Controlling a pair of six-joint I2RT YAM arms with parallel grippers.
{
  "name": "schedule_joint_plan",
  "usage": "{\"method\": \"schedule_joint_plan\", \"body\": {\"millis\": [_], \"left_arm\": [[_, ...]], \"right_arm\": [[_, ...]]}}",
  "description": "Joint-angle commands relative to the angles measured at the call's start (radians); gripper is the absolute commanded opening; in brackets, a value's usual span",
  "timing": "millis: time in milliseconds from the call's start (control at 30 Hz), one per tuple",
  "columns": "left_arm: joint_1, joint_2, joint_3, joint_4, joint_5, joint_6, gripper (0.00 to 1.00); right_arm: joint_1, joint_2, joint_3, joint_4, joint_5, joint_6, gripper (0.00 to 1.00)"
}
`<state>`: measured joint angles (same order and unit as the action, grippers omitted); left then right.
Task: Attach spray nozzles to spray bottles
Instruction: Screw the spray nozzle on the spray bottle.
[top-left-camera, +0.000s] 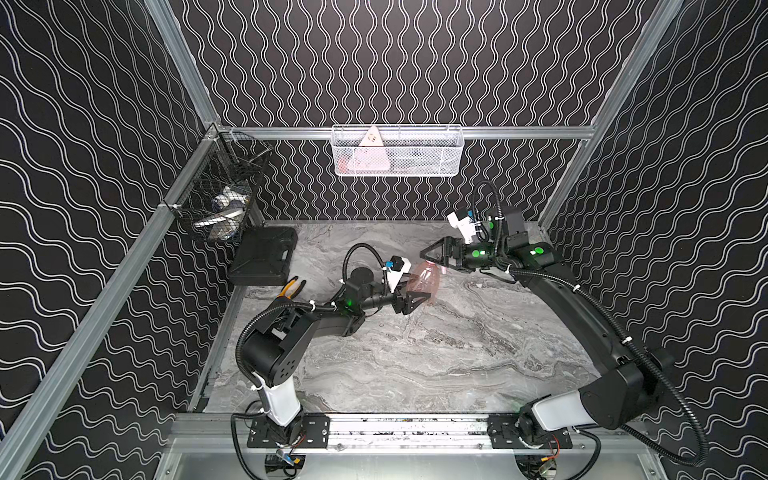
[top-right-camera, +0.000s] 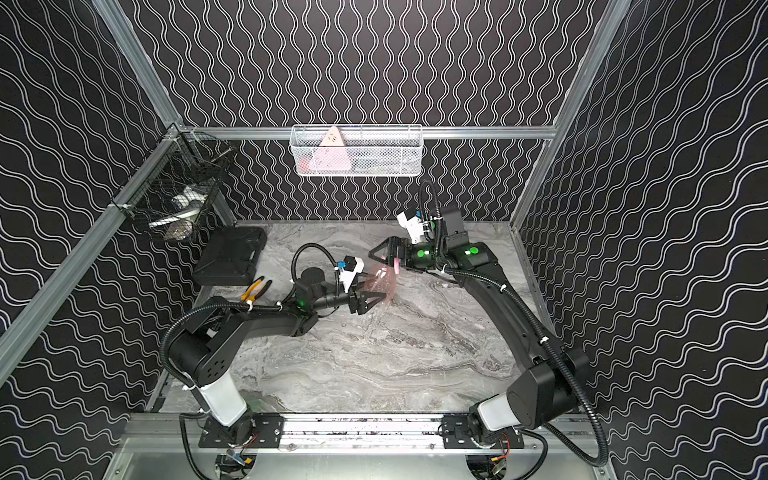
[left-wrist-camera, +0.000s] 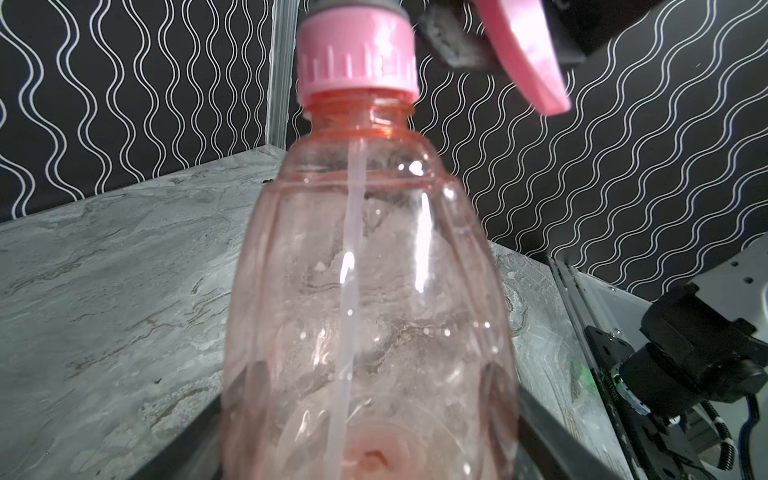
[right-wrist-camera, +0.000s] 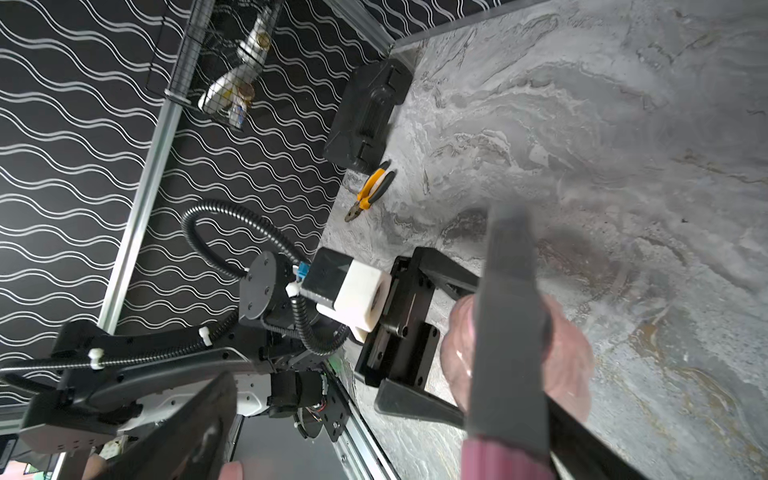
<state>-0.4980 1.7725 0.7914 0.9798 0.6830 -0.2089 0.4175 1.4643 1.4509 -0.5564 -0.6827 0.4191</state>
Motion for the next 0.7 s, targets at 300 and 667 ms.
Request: {"method": "schedule_joint_plan", "body": {"millis": [300,667], "left_arm": [[-0.007,0.002,0.008,0.013,0.003,0.005,0.32],[-0.010,-0.009,0.002,0.001,0.004,0.023,0.32]], "right_arm": [[0.174,0.083,0.088,0.042,0.228,0.079,1.00],[0.178,0.098,0.195,-0.211,0.381,0.003,1.00]]}}
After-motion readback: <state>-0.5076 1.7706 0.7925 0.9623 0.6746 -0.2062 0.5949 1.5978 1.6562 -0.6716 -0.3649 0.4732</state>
